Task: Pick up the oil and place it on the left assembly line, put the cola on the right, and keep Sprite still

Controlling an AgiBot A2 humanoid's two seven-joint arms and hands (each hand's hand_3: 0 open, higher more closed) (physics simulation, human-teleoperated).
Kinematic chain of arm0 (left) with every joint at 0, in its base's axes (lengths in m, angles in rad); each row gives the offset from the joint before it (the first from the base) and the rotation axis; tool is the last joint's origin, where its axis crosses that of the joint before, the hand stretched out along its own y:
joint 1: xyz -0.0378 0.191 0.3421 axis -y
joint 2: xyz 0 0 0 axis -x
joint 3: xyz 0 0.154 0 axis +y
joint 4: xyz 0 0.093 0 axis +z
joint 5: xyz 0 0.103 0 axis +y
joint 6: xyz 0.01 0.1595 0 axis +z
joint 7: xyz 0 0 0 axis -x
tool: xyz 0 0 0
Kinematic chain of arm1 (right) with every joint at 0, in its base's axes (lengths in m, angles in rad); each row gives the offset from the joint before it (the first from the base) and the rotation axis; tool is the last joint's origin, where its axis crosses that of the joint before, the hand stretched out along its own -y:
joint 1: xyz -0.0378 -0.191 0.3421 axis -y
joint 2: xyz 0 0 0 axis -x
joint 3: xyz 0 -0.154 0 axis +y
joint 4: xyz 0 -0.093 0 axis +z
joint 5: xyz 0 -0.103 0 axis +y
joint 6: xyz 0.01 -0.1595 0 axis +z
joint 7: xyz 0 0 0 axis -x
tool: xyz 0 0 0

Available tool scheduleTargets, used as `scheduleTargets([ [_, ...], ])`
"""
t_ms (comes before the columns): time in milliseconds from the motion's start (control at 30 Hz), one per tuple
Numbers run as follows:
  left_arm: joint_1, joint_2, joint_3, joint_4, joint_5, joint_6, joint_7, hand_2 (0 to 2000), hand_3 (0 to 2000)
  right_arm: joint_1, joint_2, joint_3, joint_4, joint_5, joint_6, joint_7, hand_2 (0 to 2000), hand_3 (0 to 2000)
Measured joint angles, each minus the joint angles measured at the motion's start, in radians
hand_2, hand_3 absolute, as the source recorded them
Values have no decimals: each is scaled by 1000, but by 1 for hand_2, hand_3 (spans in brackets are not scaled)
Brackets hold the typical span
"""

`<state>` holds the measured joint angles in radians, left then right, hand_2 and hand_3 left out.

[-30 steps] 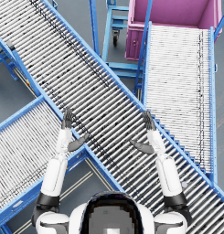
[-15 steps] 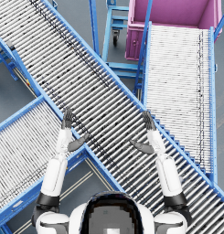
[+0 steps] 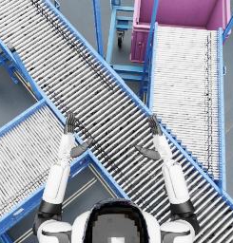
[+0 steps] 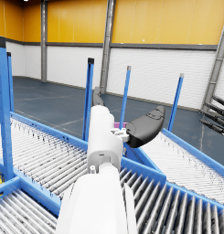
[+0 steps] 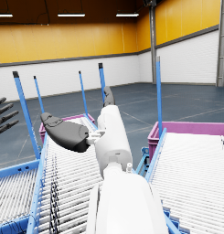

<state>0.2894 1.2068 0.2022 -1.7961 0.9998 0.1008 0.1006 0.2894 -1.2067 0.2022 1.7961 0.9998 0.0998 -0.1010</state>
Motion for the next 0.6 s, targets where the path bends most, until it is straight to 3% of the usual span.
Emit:
scheduleTargets([
  [233, 0, 0, 0, 0, 0, 0, 0, 0, 0, 0, 0, 0, 0, 0, 0, 0, 0, 0],
  [267, 2, 4, 5, 7, 0, -29, -28, 0, 0, 0, 0, 0, 0, 0, 0, 0, 0, 0],
  [400, 35, 34, -17, 13, 0, -82, -82, 0, 0, 15, -22, -1, -9, 0, -73, 74, 0, 0],
  [600, 100, 73, -93, -12, 0, -98, -98, 0, 0, 57, -57, -72, 26, 0, -96, 97, 0, 0],
])
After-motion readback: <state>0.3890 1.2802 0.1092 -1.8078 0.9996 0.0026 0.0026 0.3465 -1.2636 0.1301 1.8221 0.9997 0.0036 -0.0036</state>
